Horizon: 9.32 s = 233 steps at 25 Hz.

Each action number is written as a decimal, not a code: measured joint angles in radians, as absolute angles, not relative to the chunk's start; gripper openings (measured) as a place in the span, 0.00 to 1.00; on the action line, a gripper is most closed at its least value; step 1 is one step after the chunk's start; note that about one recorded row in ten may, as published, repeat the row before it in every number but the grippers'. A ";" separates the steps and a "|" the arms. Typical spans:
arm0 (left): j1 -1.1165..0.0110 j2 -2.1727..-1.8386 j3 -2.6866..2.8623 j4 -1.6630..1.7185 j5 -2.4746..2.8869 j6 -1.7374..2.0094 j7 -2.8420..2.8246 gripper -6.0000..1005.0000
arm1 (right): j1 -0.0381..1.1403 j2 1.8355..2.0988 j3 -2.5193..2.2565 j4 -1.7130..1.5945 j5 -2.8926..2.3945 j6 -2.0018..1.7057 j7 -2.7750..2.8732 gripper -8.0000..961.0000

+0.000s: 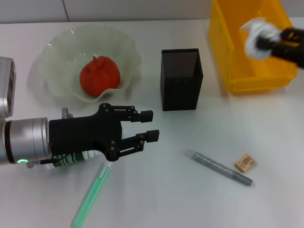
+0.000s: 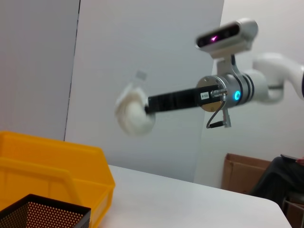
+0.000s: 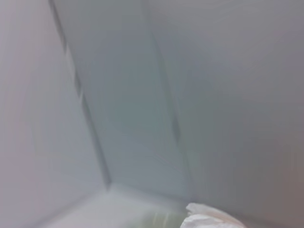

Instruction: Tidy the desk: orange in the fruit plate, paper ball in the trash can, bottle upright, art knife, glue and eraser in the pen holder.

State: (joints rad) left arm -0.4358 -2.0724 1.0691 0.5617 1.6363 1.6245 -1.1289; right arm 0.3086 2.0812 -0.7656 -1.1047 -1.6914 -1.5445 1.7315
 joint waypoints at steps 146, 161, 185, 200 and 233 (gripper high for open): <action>-0.423 -2.067 1.115 1.361 2.022 1.641 -1.941 0.43 | 0.293 2.077 -0.631 -0.709 -1.919 -1.857 1.318 0.77; -0.462 -2.071 1.366 1.558 2.131 1.709 -1.976 0.43 | 0.291 2.077 -0.631 -0.660 -1.919 -1.854 1.284 0.77; -0.644 -2.080 1.597 1.424 2.378 1.536 -2.119 0.52 | 0.323 2.075 -0.630 -0.625 -1.915 -1.853 1.290 0.77; -0.662 -2.080 1.625 1.428 2.471 1.571 -2.168 0.66 | 0.330 2.075 -0.629 -0.623 -1.913 -1.847 1.284 0.77; -0.717 -2.080 1.705 1.265 2.612 1.496 -2.241 0.65 | 0.331 2.076 -0.629 -0.571 -1.911 -1.828 1.246 0.77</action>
State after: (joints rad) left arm -0.7173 -2.0801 1.7046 1.2652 2.6124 1.4956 -2.2415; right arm 0.3312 2.0757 -0.6288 -0.5706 -1.9112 -1.8284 1.2457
